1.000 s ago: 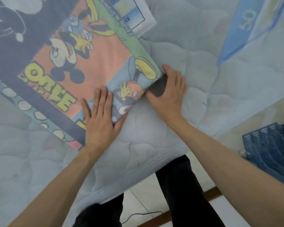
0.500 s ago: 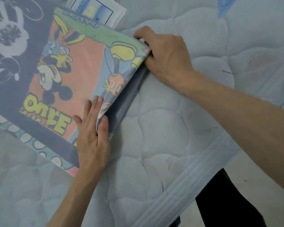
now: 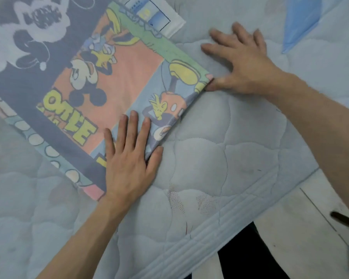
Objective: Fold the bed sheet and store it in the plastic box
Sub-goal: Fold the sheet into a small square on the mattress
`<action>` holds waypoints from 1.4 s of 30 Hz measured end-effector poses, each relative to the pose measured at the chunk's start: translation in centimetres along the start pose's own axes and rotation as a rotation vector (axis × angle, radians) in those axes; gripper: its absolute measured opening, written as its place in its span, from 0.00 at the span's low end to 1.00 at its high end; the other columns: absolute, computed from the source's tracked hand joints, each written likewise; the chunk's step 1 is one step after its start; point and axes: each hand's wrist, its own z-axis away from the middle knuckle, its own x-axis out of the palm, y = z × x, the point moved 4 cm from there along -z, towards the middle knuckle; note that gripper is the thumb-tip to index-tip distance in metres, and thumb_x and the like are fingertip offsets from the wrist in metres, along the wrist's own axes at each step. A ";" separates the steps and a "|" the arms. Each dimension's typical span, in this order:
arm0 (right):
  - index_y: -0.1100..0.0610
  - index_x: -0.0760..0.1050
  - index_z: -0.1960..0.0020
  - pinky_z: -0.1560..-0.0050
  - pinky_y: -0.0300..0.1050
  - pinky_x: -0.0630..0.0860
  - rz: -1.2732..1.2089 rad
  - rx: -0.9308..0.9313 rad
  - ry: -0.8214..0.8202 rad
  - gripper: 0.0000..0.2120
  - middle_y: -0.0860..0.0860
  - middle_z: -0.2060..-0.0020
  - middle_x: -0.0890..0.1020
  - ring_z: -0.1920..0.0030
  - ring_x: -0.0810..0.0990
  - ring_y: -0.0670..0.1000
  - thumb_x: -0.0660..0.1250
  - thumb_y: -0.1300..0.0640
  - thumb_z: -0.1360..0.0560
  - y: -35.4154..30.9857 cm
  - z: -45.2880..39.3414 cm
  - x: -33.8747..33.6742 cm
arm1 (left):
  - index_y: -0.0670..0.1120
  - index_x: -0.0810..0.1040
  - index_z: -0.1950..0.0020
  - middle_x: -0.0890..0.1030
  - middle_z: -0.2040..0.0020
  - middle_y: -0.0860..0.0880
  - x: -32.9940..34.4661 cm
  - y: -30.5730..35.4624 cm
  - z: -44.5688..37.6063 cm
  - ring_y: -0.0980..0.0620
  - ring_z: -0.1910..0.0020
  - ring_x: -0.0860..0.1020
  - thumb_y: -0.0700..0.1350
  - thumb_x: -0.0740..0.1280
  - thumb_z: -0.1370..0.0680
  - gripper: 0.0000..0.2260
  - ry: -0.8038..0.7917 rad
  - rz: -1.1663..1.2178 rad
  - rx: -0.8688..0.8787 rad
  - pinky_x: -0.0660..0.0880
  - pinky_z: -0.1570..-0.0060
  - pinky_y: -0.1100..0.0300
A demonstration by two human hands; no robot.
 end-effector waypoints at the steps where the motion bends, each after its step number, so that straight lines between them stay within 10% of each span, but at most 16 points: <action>1: 0.41 0.58 0.21 0.23 0.65 0.44 -0.023 0.022 -0.005 0.43 0.45 0.20 0.57 0.20 0.49 0.58 0.64 0.32 0.34 -0.2 0.3 -0.6 | 0.49 0.55 0.16 0.53 0.16 0.47 -0.1 0.1 0.1 0.45 0.16 0.50 0.62 0.49 0.16 0.31 0.002 -0.002 0.001 0.50 0.21 0.34; 5: 0.49 0.60 0.21 0.23 0.58 0.54 -0.055 -0.178 0.025 0.42 0.52 0.22 0.62 0.22 0.57 0.59 0.65 0.51 0.35 -4.1 0.5 -1.1 | 0.44 0.66 0.20 0.63 0.19 0.45 -1.7 0.2 -0.5 0.42 0.19 0.61 0.57 0.56 0.17 0.28 0.026 0.084 -0.025 0.57 0.24 0.33; 11: 0.47 0.55 0.20 0.23 0.60 0.49 -0.003 -0.186 0.038 0.41 0.45 0.22 0.62 0.21 0.55 0.55 0.63 0.48 0.31 -5.5 -0.3 0.5 | 0.41 0.77 0.29 0.77 0.28 0.44 -5.3 -0.4 -2.5 0.42 0.27 0.74 0.51 0.54 0.16 0.23 -0.005 0.311 -0.076 0.68 0.32 0.37; 20: 0.48 0.61 0.21 0.25 0.63 0.56 -0.291 -0.252 0.033 0.31 0.42 0.28 0.69 0.29 0.63 0.40 0.61 0.54 0.24 -5.8 -0.4 -0.1 | 0.49 0.74 0.26 0.79 0.31 0.49 -6.0 -0.4 -1.9 0.50 0.38 0.68 0.49 0.57 0.15 0.18 0.064 0.552 -0.228 0.72 0.38 0.36; 24: 0.56 0.69 0.25 0.32 0.53 0.70 -0.069 -0.237 0.276 0.32 0.54 0.32 0.76 0.32 0.74 0.58 0.62 0.67 0.29 -4.9 0.6 0.0 | 0.40 0.71 0.24 0.74 0.26 0.43 -4.4 0.2 -1.1 0.43 0.27 0.71 0.41 0.59 0.17 0.21 0.058 0.414 -0.075 0.69 0.34 0.31; 30: 0.65 0.63 0.24 0.26 0.60 0.61 -0.054 -0.049 0.375 0.30 0.60 0.26 0.68 0.24 0.64 0.61 0.61 0.67 0.25 -4.0 3.5 1.5 | 0.37 0.71 0.24 0.70 0.23 0.41 -2.6 0.1 0.4 0.40 0.23 0.68 0.42 0.56 0.21 0.25 0.016 0.356 -0.021 0.60 0.26 0.31; 34: 0.68 0.71 0.30 0.28 0.62 0.66 0.007 -0.295 0.444 0.23 0.63 0.29 0.71 0.27 0.68 0.63 0.65 0.66 0.24 -7.8 11.3 3.7 | 0.41 0.73 0.25 0.73 0.24 0.47 -3.6 -0.4 -0.3 0.51 0.22 0.68 0.46 0.59 0.16 0.20 0.021 0.538 -0.108 0.58 0.22 0.39; 38: 0.64 0.70 0.27 0.23 0.58 0.59 0.156 -0.745 0.002 0.25 0.61 0.27 0.70 0.24 0.65 0.60 0.62 0.50 0.18 -15.4 13.2 9.0 | 0.46 0.74 0.25 0.68 0.30 0.62 -4.5 -1.5 -0.7 0.86 0.32 0.44 0.47 0.61 0.16 0.20 0.022 0.724 -0.213 0.56 0.25 0.52; 42: 0.61 0.71 0.27 0.24 0.56 0.60 0.270 -0.713 -0.045 0.31 0.59 0.30 0.74 0.26 0.68 0.60 0.59 0.39 0.20 -17.3 7.3 10.1 | 0.48 0.69 0.22 0.65 0.28 0.64 -3.7 -1.9 -0.5 0.84 0.29 0.45 0.46 0.59 0.15 0.21 -0.046 0.726 -0.169 0.53 0.23 0.54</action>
